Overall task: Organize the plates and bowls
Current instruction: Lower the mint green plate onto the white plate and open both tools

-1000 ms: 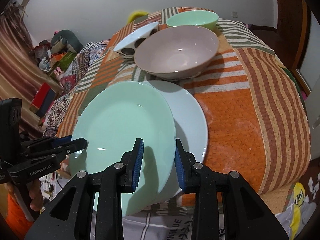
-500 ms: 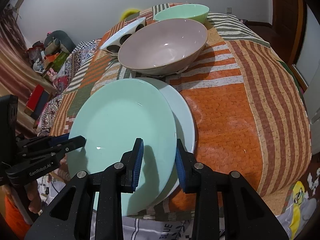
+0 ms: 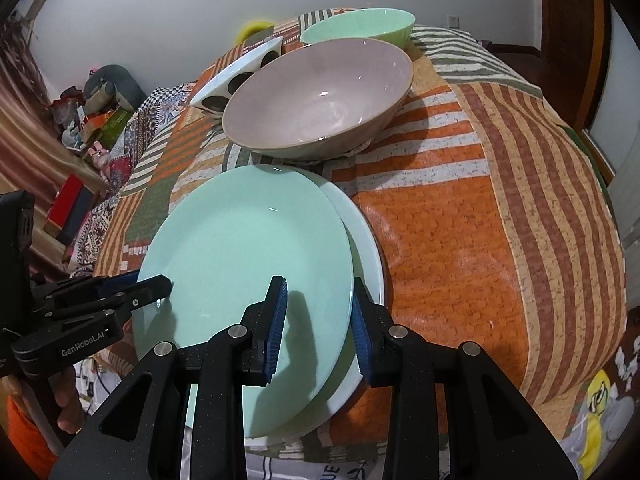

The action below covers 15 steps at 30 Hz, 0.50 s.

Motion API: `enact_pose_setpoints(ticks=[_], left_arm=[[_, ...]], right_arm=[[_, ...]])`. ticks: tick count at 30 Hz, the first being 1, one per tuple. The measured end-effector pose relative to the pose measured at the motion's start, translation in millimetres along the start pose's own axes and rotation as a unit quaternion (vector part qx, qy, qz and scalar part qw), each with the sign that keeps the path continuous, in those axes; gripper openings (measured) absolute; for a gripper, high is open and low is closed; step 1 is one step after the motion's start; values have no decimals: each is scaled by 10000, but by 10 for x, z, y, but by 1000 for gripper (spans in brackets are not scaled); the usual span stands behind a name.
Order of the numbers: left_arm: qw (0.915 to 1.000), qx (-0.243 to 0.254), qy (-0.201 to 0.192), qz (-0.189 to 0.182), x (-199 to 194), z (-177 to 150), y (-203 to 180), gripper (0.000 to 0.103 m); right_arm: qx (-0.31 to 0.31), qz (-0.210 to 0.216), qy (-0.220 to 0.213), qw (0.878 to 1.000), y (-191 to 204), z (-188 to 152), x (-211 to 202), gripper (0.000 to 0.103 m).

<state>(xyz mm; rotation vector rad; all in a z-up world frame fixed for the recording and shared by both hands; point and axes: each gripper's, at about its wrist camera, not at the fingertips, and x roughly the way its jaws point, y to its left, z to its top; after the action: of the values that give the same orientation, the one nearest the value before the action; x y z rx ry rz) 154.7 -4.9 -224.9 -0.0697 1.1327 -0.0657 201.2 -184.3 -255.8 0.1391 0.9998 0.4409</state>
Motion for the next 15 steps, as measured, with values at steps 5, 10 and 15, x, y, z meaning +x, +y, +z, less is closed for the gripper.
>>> enact_pose_setpoints(ticks=[5,10,15], left_arm=[[10000,75,-7,36,16,7,-22,34],[10000,37,11,1,29,18,-6,37],[10000,37,61,-25,36,27,12,37]], right_arm=[[-334,-311,-64,9989,81,31,12,30],[-521,-457,-41,9976,98,35,8,30],[-535,-496,0,9973,95,38,-7,30]])
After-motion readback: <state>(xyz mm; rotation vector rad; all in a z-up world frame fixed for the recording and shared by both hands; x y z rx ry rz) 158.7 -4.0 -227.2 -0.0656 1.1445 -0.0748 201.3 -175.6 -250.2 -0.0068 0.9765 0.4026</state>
